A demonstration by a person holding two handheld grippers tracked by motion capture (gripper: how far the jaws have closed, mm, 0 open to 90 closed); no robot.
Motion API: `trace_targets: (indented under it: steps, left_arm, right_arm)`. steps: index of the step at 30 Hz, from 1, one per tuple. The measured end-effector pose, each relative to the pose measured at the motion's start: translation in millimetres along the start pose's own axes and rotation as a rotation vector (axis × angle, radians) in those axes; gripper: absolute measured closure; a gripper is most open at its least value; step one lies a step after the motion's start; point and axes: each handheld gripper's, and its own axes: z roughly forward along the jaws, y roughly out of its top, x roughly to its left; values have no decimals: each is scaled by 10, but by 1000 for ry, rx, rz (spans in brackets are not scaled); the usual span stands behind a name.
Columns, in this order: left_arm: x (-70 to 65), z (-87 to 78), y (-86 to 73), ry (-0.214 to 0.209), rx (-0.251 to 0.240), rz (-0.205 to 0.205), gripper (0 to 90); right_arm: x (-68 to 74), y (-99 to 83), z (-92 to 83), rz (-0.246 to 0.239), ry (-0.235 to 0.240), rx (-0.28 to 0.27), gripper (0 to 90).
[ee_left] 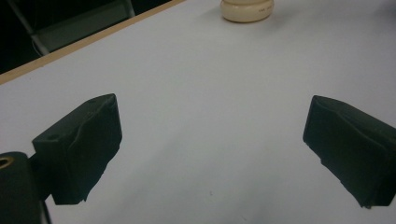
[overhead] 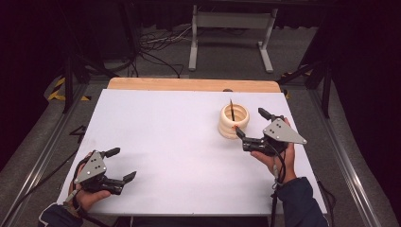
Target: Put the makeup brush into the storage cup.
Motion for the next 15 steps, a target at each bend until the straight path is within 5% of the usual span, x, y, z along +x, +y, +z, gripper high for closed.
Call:
trace_targets:
  steps: [15]
  left_arm:
    - [-2,3,-2,-2,5,2,51]
  right_arm:
    - [41,-72,-71,-18,15,15,87]
